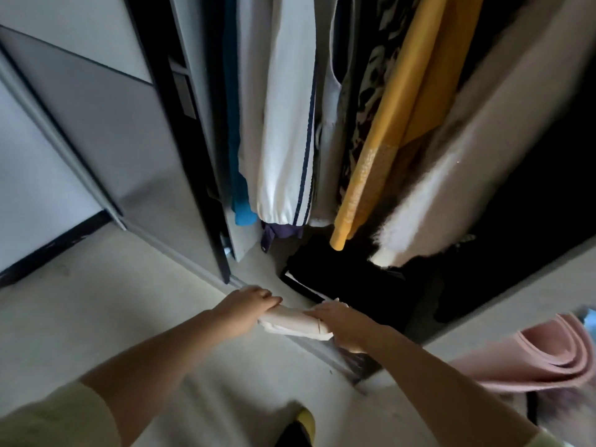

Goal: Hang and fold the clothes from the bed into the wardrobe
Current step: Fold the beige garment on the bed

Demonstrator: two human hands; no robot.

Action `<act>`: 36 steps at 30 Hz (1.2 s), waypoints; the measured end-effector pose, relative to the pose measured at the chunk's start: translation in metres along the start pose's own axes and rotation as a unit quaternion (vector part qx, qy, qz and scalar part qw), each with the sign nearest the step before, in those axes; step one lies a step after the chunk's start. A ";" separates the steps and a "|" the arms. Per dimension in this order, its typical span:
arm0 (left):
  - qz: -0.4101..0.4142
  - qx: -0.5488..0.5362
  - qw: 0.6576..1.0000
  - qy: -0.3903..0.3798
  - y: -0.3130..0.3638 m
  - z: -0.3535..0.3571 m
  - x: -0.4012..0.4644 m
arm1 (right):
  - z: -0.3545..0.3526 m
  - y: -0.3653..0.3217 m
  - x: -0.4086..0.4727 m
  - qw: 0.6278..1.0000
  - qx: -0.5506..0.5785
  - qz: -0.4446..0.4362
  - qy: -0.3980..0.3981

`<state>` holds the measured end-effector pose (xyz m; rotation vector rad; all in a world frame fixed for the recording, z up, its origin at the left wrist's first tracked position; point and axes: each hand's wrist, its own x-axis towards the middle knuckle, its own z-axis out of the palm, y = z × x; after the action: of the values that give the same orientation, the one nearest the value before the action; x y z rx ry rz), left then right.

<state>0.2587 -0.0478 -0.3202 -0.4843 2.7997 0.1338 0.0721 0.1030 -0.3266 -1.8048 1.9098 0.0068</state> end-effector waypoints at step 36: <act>0.059 0.015 0.997 0.039 -0.132 0.368 0.518 | 0.269 0.355 0.351 0.927 -0.040 0.364 0.081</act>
<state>-0.0622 -0.2830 -0.8333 -0.3235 2.9016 0.0993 -0.1607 -0.0907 -0.8061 -1.0640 2.6232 0.1981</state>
